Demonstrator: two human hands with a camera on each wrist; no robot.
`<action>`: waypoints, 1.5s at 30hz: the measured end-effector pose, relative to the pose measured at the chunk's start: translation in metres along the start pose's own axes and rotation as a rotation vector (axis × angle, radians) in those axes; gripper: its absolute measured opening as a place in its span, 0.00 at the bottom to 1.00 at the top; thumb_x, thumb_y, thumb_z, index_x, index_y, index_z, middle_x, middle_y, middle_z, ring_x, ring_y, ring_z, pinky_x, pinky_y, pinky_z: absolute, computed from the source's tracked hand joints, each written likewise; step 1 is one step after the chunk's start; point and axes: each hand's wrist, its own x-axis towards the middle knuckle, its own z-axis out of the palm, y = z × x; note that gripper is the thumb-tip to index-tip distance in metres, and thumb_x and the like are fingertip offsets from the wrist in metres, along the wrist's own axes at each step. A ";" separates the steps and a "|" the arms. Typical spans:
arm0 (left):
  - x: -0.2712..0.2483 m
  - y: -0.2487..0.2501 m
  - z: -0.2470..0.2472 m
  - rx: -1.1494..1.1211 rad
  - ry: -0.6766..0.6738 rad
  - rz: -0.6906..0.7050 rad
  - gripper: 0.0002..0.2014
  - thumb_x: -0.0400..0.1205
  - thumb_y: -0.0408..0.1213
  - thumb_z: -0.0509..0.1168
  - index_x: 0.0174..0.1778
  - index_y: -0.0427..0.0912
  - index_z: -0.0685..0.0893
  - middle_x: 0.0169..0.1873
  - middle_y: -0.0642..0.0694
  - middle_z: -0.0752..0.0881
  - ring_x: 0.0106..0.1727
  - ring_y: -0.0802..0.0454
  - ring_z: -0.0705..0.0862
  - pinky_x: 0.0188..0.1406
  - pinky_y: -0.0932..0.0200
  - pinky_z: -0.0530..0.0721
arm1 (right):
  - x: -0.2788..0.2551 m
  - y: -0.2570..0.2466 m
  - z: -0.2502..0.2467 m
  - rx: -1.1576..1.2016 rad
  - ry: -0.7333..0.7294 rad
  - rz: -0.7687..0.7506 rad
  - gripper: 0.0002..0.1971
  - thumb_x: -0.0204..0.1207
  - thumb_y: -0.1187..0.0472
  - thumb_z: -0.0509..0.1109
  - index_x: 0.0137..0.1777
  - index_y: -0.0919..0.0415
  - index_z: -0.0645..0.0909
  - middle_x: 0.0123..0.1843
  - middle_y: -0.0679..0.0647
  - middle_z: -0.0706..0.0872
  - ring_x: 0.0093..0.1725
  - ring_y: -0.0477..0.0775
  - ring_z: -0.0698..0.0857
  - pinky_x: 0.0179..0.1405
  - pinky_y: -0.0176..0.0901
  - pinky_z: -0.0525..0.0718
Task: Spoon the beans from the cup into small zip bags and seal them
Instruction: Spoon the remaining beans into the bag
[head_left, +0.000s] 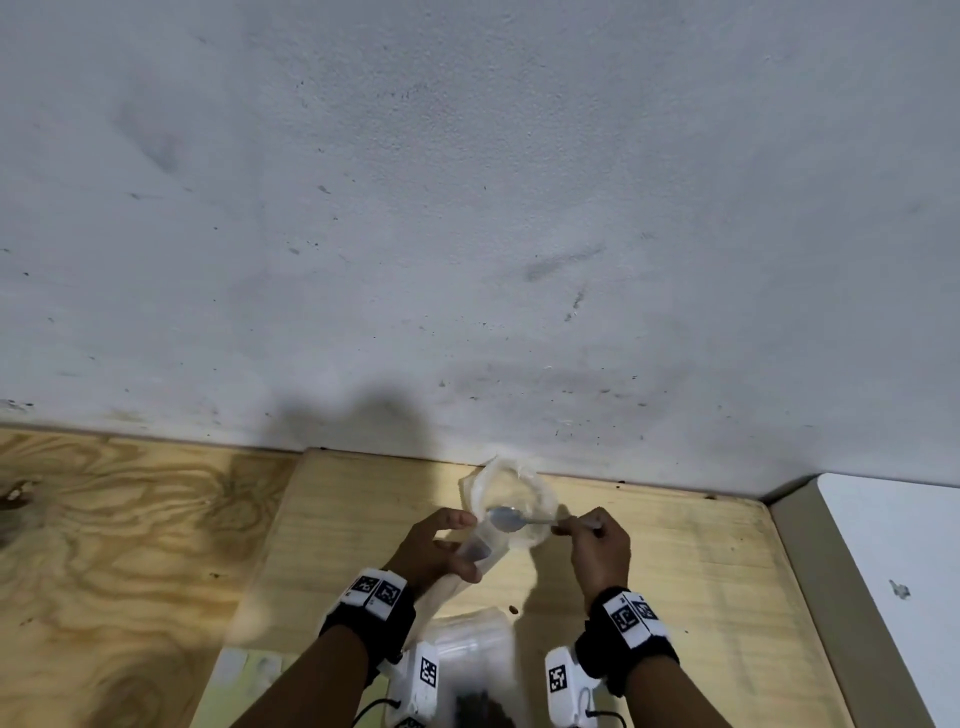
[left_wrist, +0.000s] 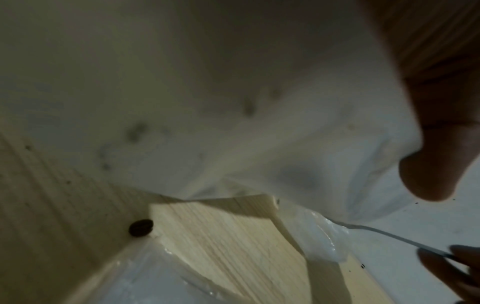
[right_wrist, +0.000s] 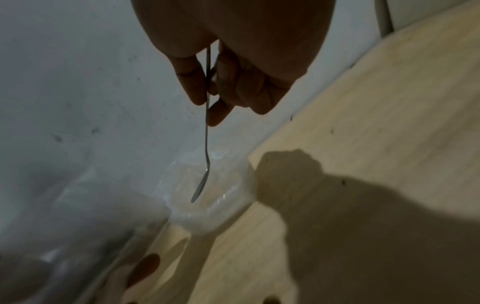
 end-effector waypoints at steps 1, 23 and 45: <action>-0.002 0.000 0.001 -0.003 0.003 0.011 0.39 0.40 0.33 0.79 0.53 0.44 0.85 0.58 0.47 0.84 0.53 0.46 0.86 0.44 0.56 0.83 | 0.001 0.005 0.005 -0.015 -0.020 0.040 0.19 0.64 0.66 0.79 0.24 0.56 0.71 0.24 0.51 0.72 0.30 0.53 0.70 0.34 0.46 0.68; -0.044 0.033 0.021 0.224 0.190 0.500 0.48 0.48 0.50 0.83 0.67 0.60 0.72 0.68 0.59 0.75 0.63 0.59 0.80 0.53 0.61 0.81 | -0.079 -0.067 -0.014 -0.208 -0.462 -0.371 0.03 0.77 0.47 0.73 0.49 0.41 0.84 0.42 0.47 0.90 0.46 0.42 0.87 0.37 0.33 0.81; -0.053 0.053 0.023 -0.034 0.360 0.506 0.04 0.78 0.29 0.71 0.42 0.41 0.91 0.33 0.43 0.92 0.37 0.51 0.89 0.42 0.61 0.86 | -0.058 -0.076 -0.021 -0.183 -0.308 -0.587 0.08 0.74 0.60 0.77 0.38 0.46 0.83 0.38 0.40 0.86 0.33 0.54 0.78 0.32 0.43 0.77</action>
